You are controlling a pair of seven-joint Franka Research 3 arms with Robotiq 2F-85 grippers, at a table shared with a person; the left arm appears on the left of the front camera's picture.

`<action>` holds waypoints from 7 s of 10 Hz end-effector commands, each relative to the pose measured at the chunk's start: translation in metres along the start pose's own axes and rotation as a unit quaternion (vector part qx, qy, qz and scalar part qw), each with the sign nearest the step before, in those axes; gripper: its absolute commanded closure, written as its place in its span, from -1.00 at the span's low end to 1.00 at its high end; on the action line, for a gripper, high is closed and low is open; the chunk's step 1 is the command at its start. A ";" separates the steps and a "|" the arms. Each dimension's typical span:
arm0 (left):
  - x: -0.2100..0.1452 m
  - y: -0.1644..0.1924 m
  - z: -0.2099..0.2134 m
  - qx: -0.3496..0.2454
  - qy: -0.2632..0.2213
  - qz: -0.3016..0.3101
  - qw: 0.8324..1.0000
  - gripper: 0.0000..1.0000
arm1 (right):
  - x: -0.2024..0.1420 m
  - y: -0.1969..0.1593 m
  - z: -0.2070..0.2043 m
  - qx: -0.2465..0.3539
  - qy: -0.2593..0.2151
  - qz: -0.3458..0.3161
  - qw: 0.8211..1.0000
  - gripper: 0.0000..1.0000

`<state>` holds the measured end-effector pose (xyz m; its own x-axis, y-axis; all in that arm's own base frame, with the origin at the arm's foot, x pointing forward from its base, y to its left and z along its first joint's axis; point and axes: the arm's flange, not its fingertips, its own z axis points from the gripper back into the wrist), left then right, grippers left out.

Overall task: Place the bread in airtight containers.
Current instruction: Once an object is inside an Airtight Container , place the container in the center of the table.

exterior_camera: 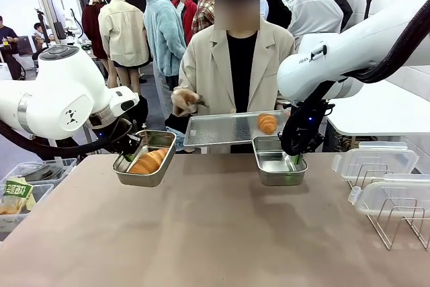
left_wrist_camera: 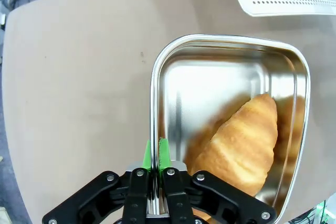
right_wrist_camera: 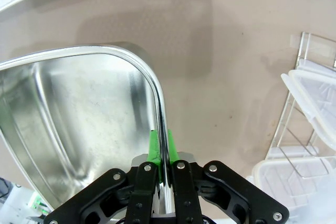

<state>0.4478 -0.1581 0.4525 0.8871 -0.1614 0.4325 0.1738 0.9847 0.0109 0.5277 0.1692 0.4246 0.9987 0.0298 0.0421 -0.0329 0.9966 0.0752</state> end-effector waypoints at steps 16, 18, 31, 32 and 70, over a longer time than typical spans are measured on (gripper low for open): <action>0.000 0.000 0.000 0.000 0.000 0.000 1.000 1.00 | -0.001 -0.001 0.000 0.002 -0.012 -0.002 1.000 1.00; -0.008 0.020 -0.022 -0.019 0.024 0.019 0.999 1.00 | -0.001 -0.001 0.000 0.002 -0.012 -0.002 1.000 1.00; -0.039 0.059 -0.124 0.020 0.076 0.065 0.995 0.33 | -0.001 -0.001 0.000 0.002 -0.012 -0.002 1.000 1.00; -0.038 0.057 -0.124 0.022 0.085 0.065 0.994 -0.07 | -0.001 -0.001 0.000 0.002 -0.012 -0.002 1.000 1.00; -0.070 0.232 0.075 0.057 0.035 0.158 0.985 -1.00 | -0.001 -0.001 0.000 0.002 -0.012 -0.002 1.000 1.00</action>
<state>0.3941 0.0861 0.4910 0.9161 0.1524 0.3708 -0.1597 0.9871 -0.0112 0.5280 0.1686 0.4250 0.9986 0.0284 0.0438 -0.0317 0.9966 0.0755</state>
